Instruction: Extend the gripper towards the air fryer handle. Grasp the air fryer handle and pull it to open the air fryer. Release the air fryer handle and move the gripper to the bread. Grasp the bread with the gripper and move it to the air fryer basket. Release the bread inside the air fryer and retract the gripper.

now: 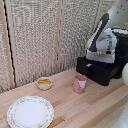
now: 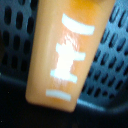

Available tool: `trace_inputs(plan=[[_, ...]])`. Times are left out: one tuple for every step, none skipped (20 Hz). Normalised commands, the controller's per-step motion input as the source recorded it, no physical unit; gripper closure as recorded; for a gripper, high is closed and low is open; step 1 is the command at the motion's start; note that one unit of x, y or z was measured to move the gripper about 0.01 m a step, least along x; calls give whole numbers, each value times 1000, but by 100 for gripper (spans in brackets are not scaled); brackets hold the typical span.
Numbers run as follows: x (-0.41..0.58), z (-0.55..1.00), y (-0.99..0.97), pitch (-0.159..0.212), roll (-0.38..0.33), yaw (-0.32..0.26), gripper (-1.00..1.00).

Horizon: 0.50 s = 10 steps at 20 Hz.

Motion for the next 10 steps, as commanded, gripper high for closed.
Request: trace_inputs(plan=[[0,1000,46,21,31,-116,-100],[0,1000,91,36,27,-109,-100],[0,1000,137,41,2,-90,-100],[0,1000,137,33,12,-103,-100],[6,1000,126,41,6,-94,-100],[20,1000,103,26,0,-97,-100],[40,1000,111,13,0,-81,-100],[37,1000,120,1,0,-74,-100],[29,1000,89,14,0,-57,-100],[46,1000,120,19,0,-90,-100]])
